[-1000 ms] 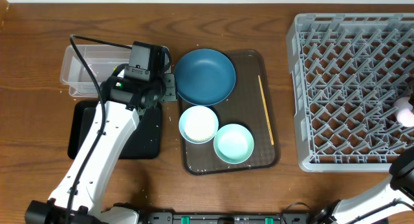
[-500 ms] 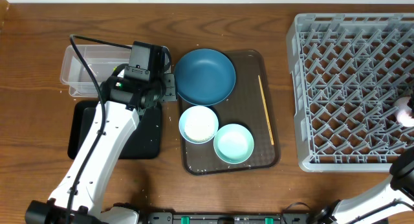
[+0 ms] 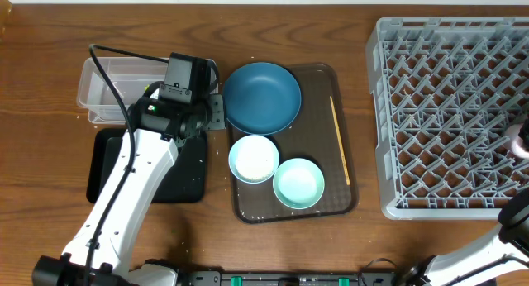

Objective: Sort waste into correct bins and load items into the dishwasher rack
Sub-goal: 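Lower the cup upside down into the rack and open the right gripper, then move the right gripper to the light-blue bowl and grasp its rim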

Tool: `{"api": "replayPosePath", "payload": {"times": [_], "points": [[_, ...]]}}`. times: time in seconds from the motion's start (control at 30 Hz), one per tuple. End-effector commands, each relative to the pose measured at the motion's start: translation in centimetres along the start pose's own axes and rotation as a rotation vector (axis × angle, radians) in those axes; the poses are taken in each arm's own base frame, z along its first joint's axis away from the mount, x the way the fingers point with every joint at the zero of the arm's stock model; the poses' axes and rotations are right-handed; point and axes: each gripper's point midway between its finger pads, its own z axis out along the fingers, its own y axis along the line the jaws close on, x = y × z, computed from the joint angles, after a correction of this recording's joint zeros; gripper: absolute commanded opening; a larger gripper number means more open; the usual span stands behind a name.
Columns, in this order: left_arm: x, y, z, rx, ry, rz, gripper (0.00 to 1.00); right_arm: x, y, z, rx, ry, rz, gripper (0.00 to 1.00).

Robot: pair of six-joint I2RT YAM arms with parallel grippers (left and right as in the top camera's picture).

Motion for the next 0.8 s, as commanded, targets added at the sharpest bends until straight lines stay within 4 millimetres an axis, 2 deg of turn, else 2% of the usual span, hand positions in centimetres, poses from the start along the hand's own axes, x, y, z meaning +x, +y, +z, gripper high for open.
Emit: {"api": "replayPosePath", "payload": {"times": [0.0,0.1,0.17,0.3,0.43,0.47,0.53,0.67,0.77], "points": [[-0.3,0.2,-0.2,-0.012,-0.008,0.007,0.41,-1.0,-1.3,0.4,0.013,-0.033,0.044,0.10],[-0.2,0.2,-0.2,-0.012,-0.007,0.007,0.41,-2.3,-1.9,0.2,0.017,-0.084,0.058,0.17],[-0.2,0.2,-0.2,-0.012,-0.007,0.007,0.41,-3.2,-2.6,0.1,0.039,-0.121,0.069,0.17],[-0.2,0.2,-0.2,-0.012,-0.007,0.007,0.41,-3.6,-2.5,0.0,0.011,-0.134,0.074,0.22],[-0.2,0.3,-0.2,-0.012,-0.006,0.008,0.42,-3.7,0.0,-0.9,-0.124,-0.145,0.050,0.28],[-0.1,0.3,-0.1,-0.012,-0.004,0.008,0.49,-3.8,1.0,-1.5,-0.176,-0.159,0.025,0.29],[0.0,0.3,-0.1,-0.014,0.000,0.008,0.50,-4.0,2.2,-2.7,-0.235,-0.183,-0.008,0.33],[0.5,0.5,0.0,-0.020,0.020,0.007,0.51,-3.9,5.7,-6.6,-0.355,-0.259,-0.117,0.37],[1.0,0.6,0.0,-0.025,0.039,0.007,0.51,-2.7,9.2,-10.0,-0.438,-0.316,-0.236,0.41]]}}
